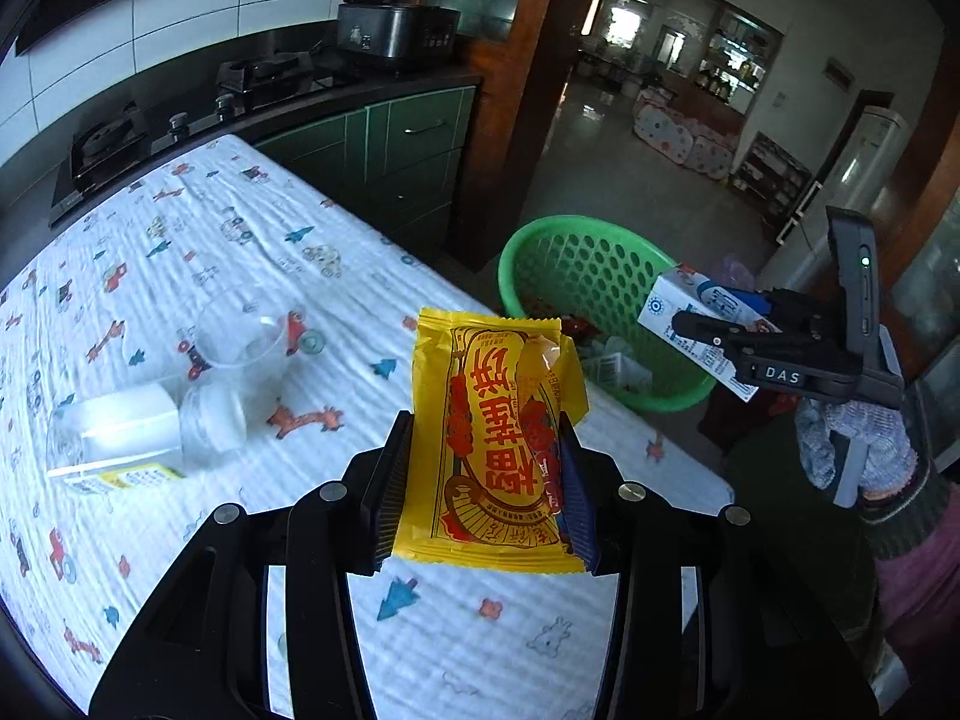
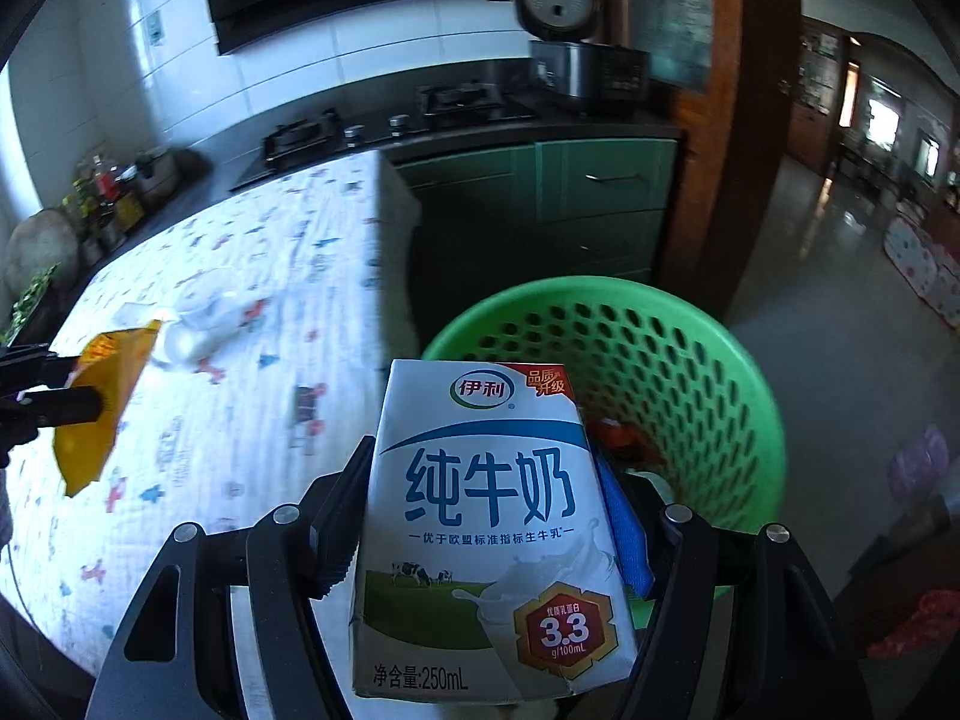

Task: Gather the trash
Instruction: 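Release the carton into the basket with right tool while left tool carries the bag there, then open the left tool to drop the yellow snack bag into the basket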

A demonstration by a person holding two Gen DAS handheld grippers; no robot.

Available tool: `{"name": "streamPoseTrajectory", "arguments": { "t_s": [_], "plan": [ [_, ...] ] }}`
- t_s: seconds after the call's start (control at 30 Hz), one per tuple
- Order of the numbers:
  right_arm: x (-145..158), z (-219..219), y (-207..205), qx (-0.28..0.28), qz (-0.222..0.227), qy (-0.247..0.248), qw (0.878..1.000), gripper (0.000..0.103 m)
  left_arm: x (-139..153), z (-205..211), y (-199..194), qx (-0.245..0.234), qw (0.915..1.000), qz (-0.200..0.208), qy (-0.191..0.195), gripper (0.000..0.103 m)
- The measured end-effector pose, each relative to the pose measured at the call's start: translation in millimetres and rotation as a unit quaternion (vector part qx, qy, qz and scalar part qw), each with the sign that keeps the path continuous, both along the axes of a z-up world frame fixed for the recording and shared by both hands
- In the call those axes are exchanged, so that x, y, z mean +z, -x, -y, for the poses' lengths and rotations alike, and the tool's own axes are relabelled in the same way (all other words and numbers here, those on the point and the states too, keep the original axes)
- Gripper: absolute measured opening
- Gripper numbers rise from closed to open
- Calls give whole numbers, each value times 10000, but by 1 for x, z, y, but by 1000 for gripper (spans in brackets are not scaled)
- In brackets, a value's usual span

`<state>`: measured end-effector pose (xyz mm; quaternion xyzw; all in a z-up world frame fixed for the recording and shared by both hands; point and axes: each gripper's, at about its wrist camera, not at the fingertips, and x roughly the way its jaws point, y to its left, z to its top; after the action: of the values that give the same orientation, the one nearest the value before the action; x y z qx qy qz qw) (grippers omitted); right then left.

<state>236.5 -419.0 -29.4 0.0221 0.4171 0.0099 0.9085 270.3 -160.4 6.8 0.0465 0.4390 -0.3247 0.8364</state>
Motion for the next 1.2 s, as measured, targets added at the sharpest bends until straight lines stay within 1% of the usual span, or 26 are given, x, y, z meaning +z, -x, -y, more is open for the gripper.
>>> {"name": "streamPoseTrajectory", "arguments": {
  "t_s": [0.27, 0.5, 0.53, 0.6, 0.73, 0.83, 0.93, 0.97, 1.03, 1.13, 1.2],
  "plan": [
    [-26, 55, -15, -495, -203, -53, 9986, 66, 0, 52, -13, -160, 9999, 26, -34, 45],
    [-44, 81, -30, -656, -287, -259, 9971, 66, -7, 101, -26, -310, 9994, 24, -160, 45],
    [-45, 83, -31, -662, -293, -283, 9970, 68, -9, 107, -28, -319, 9993, 28, -190, 45],
    [-46, 87, -32, -675, -265, -289, 9969, 70, -12, 118, -32, -333, 9992, 19, -200, 45],
    [-40, 89, -25, -640, -143, -302, 9974, 70, -20, 138, -42, -371, 9989, 26, -275, 45],
    [-34, 86, -17, -585, -33, -157, 9982, 70, -27, 150, -49, -357, 9987, 31, -350, 45],
    [-29, 84, -5, -534, 54, -12, 9986, 71, -33, 161, -56, -308, 9989, -29, -341, 48],
    [-27, 85, -2, -523, 80, -1, 9986, 71, -34, 164, -59, -303, 9990, -45, -334, 51],
    [-25, 86, 6, -525, 132, -13, 9985, 71, -39, 172, -61, -297, 9991, -85, -302, 53],
    [-23, 87, 14, -530, 182, -48, 9984, 71, -46, 180, -64, -303, 9990, -181, -265, 66],
    [-22, 88, 19, -541, 206, -66, 9983, 71, -48, 181, -66, -328, 9990, -192, -227, 66]
  ]
}}
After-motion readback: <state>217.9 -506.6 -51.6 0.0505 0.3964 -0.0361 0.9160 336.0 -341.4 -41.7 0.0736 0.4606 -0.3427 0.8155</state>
